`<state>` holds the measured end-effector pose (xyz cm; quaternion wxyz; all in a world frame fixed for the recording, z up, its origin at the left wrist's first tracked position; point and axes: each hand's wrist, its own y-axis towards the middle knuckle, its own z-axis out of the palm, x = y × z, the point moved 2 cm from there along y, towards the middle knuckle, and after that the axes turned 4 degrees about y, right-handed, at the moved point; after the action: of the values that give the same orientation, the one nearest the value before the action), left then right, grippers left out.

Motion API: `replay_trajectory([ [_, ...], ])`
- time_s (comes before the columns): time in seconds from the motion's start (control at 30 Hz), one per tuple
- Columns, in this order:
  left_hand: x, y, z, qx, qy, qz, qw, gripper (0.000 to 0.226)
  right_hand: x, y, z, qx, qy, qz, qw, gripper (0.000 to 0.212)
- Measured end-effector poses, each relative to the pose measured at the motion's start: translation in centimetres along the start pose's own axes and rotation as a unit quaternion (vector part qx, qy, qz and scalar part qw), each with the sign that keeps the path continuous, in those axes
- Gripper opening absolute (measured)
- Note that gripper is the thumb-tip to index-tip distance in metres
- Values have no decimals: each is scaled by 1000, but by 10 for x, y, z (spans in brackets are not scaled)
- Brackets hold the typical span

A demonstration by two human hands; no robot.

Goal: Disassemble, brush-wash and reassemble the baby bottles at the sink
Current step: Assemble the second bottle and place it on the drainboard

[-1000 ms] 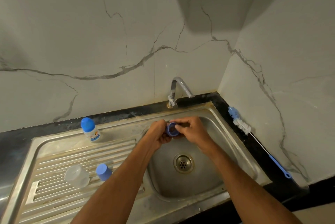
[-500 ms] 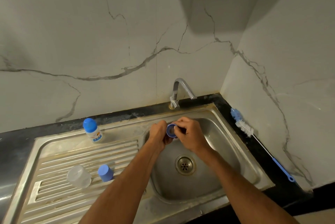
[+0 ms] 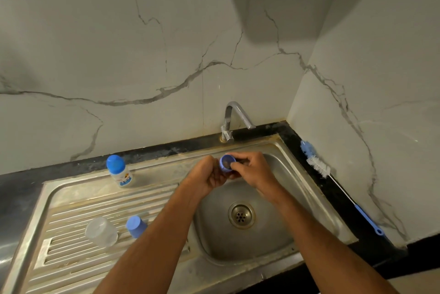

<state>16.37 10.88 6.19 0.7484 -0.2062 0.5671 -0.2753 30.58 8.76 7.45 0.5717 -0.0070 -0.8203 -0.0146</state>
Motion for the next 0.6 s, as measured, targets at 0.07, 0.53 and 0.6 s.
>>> replay_trajectory([
  [0.07, 1, -1, -4, 63, -49, 1, 997, 30, 0, 1, -2, -33, 24, 7, 999, 35],
  [0.53, 10, 4, 6, 33, 3, 40, 999, 20, -7, -3, -1, -48, 3, -10, 999, 30],
  [0.6, 11, 5, 8, 19, 35, 50, 998, 23, -9, -4, -1, -61, -15, -3, 998, 30],
])
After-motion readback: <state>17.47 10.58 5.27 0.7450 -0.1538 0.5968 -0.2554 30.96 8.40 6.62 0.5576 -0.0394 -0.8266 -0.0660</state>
